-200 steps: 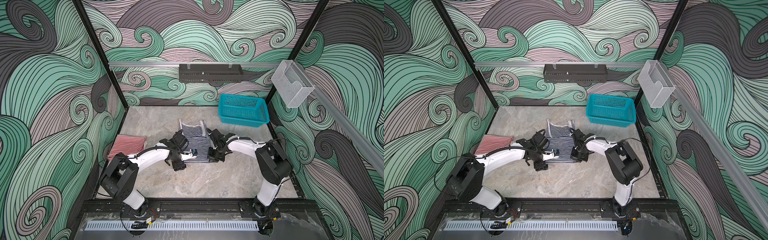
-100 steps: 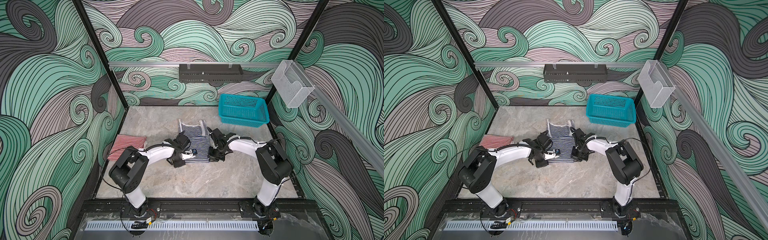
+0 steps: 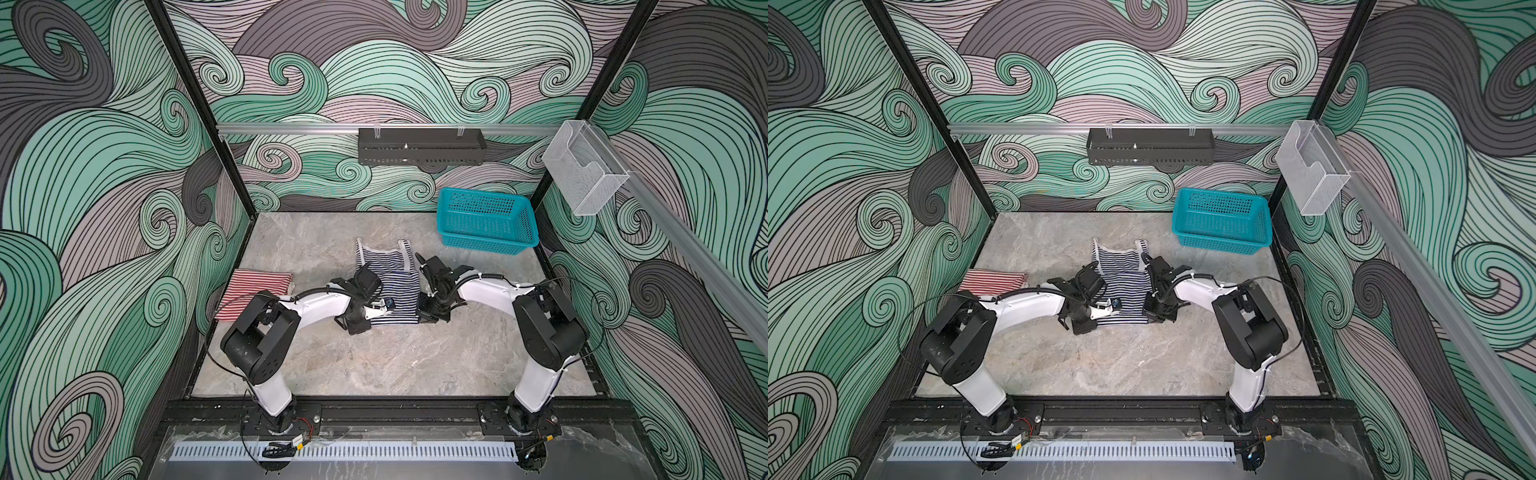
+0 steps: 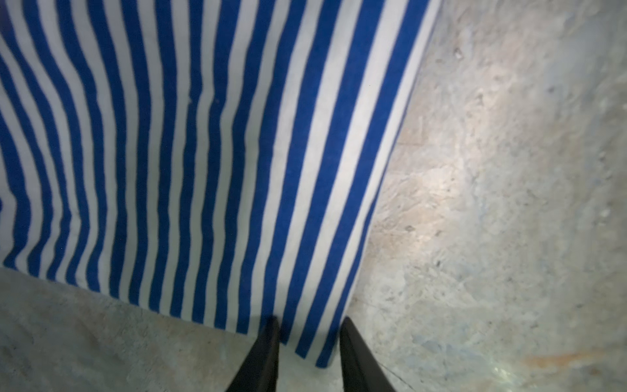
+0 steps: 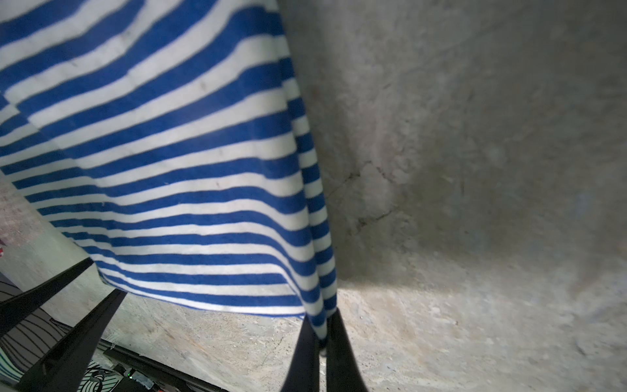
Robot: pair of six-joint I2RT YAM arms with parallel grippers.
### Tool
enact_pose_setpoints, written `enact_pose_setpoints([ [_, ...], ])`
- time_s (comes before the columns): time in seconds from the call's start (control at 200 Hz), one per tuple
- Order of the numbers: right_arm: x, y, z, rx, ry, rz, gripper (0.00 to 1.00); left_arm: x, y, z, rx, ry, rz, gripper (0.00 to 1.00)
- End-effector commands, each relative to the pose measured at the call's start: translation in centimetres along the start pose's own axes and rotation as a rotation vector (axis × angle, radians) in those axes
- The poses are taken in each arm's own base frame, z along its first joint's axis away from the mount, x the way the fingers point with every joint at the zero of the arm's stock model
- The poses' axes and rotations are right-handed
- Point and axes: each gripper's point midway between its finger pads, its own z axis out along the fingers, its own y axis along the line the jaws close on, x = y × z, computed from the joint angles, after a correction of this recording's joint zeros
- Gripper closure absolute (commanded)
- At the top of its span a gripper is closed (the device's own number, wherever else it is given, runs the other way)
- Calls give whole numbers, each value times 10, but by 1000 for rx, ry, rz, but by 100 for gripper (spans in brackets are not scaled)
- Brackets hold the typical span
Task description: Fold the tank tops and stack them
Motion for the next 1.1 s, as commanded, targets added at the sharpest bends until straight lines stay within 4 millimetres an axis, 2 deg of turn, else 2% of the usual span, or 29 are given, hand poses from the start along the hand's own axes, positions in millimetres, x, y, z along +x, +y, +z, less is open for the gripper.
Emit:
enact_pose_setpoints([
  [0.0, -2, 2, -9, -16, -21, -5, 100, -2, -8, 1, 44, 14, 22, 65],
  [0.145, -2, 0, -9, -14, -19, -2, 100, 1, -10, 7, 60, 40, 20, 58],
  [0.325, -4, -1, -12, -16, -27, 0, 100, 6, -7, 16, 47, 79, 25, 60],
  [0.395, -3, -1, -13, -17, -26, 1, 100, 8, -7, 19, 48, 96, 26, 74],
  [0.471, -4, -2, -14, -18, -30, -2, 100, 6, -7, 19, 46, 93, 25, 100],
  [0.551, -4, -1, -17, -23, -37, -9, 100, 4, -10, 16, 54, 81, 32, 100],
  [0.826, 4, 0, -32, -57, -66, -46, 100, -6, -35, -17, 135, 43, 64, 100],
  [0.976, 20, -1, -37, -98, -48, -61, 100, -6, -68, -44, 243, 25, 104, 100],
  [1.096, 38, -4, -49, -132, -43, -63, 100, -3, -98, -63, 313, 31, 136, 100],
])
